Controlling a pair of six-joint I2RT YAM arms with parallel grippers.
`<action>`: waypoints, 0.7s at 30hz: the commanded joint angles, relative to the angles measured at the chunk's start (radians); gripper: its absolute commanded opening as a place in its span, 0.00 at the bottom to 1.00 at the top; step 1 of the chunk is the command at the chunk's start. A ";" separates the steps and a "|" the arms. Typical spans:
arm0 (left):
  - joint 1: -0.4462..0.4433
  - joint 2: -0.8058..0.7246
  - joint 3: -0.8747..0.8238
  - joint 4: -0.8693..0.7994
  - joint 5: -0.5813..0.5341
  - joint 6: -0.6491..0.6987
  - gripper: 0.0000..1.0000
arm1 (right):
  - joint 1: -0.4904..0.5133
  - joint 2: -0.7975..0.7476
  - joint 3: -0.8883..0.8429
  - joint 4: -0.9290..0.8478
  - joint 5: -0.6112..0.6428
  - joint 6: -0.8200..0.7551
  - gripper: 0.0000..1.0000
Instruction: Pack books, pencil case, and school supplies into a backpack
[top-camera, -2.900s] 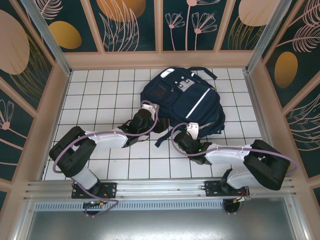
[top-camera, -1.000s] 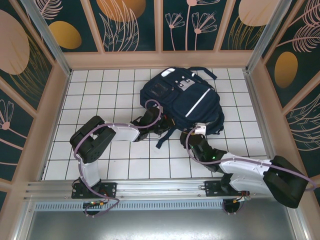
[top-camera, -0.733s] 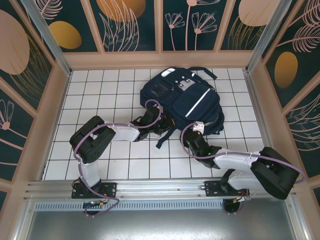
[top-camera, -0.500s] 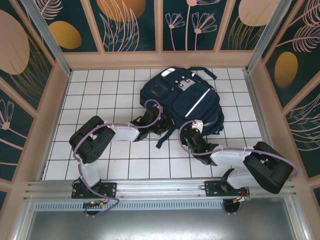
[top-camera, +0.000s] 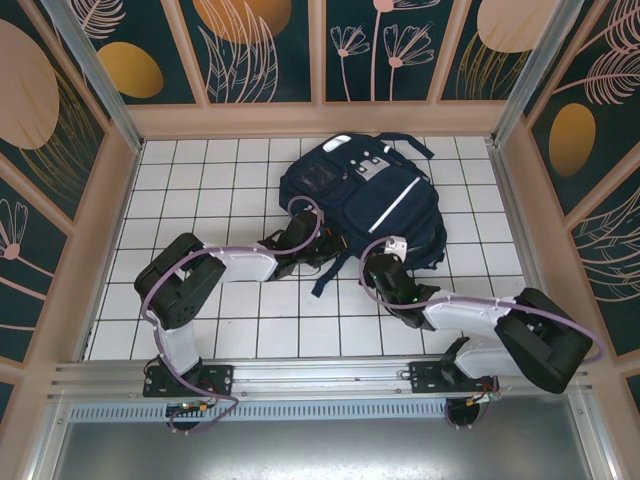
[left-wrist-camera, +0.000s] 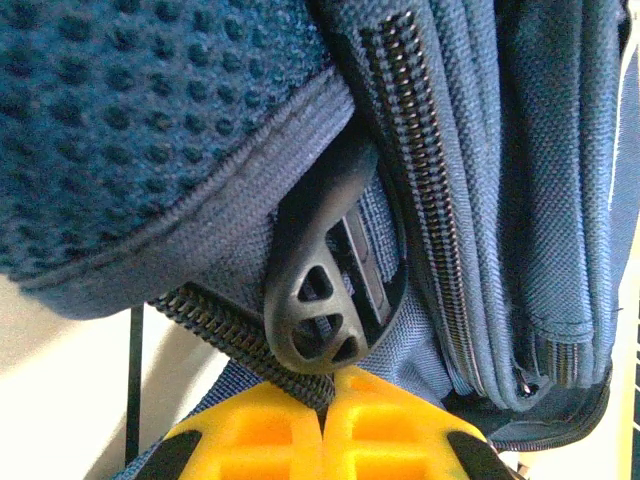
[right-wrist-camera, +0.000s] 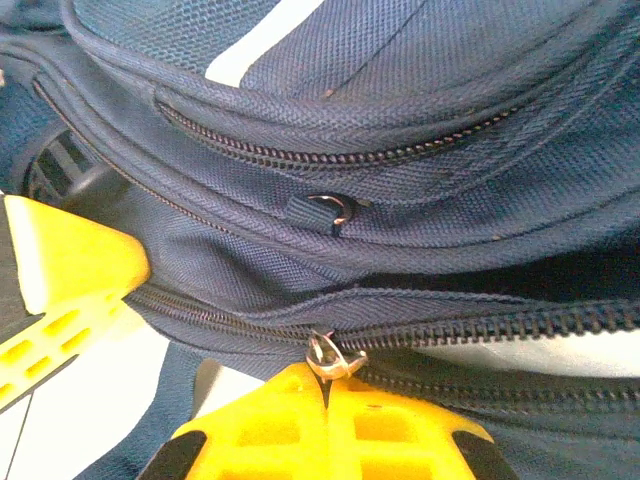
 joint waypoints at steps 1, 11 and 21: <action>0.054 -0.074 -0.001 -0.030 -0.085 0.046 0.00 | -0.037 -0.060 -0.041 -0.070 0.072 0.021 0.00; 0.220 -0.193 -0.163 -0.046 -0.129 0.075 0.00 | -0.082 -0.207 -0.097 -0.147 0.060 0.030 0.00; 0.331 -0.247 -0.225 -0.016 -0.040 0.146 0.00 | -0.102 -0.192 -0.100 -0.078 -0.049 -0.005 0.00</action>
